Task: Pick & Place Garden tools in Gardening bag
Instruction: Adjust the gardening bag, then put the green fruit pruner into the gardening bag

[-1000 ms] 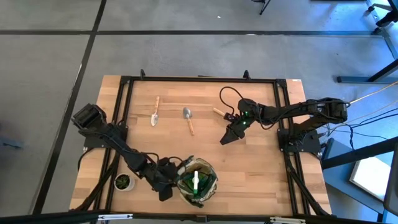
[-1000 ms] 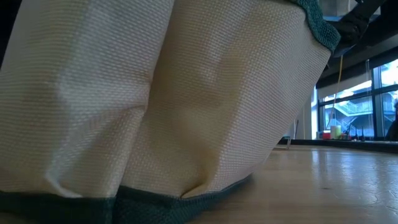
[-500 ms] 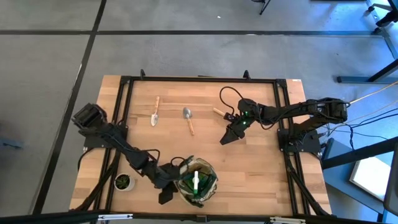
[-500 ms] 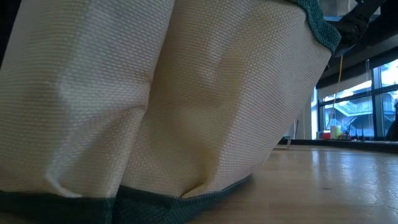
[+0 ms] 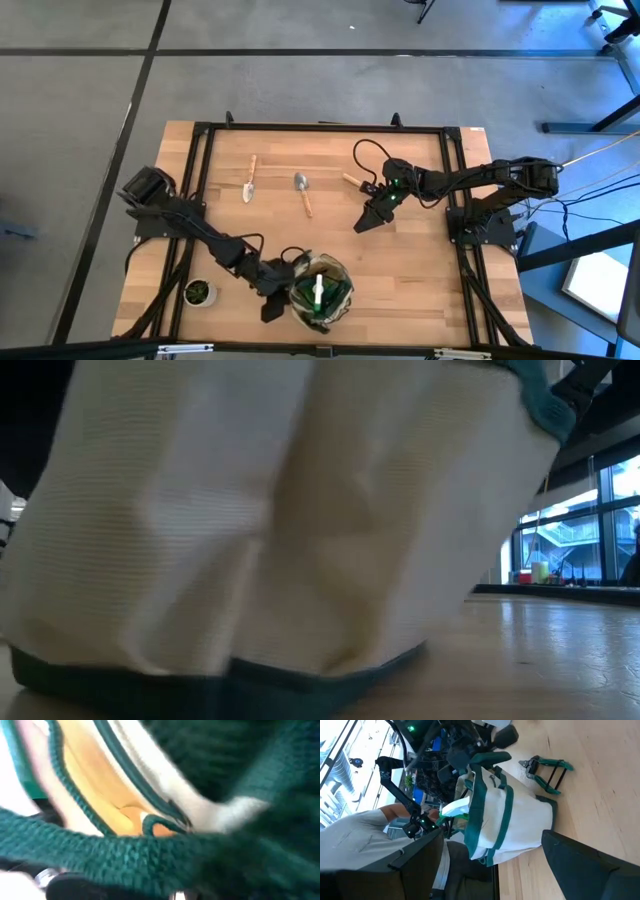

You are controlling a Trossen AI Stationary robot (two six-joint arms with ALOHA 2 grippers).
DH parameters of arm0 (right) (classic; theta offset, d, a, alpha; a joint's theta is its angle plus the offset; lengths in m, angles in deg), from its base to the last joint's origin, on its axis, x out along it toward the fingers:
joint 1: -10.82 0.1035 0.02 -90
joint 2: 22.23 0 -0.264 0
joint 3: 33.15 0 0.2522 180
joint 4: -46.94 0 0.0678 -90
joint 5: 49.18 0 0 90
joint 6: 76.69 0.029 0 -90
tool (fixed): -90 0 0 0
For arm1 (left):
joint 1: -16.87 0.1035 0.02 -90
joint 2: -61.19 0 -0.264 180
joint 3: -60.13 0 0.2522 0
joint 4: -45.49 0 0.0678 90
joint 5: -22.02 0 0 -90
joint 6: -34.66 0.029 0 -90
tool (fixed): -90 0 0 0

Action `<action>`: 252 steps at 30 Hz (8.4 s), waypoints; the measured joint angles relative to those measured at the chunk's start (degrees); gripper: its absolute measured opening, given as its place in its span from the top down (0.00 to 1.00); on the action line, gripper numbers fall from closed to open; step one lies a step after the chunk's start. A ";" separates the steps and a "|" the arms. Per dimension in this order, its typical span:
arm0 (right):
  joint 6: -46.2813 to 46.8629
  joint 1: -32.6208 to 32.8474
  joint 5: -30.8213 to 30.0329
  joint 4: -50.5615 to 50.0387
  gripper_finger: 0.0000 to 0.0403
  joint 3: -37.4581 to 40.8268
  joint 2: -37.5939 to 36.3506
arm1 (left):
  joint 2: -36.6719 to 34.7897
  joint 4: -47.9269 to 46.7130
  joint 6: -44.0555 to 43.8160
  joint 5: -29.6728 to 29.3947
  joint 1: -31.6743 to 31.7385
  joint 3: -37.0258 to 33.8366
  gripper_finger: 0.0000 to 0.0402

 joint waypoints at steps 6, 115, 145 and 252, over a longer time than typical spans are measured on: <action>-0.01 -0.02 0.48 0.01 0.16 0.00 -0.01 | 5.38 8.78 -1.34 3.99 0.36 0.35 1.00; 24.44 -0.26 -14.72 50.54 0.16 -0.51 0.00 | -30.47 -31.46 -4.44 12.56 28.24 5.57 0.94; -66.12 0.52 0.04 -59.86 0.18 -70.08 1.20 | -27.75 -4.48 -36.25 34.04 36.03 5.69 0.94; -80.78 22.93 -54.27 -84.91 0.40 -77.24 20.20 | -15.81 1.63 -32.98 32.30 37.01 5.70 0.94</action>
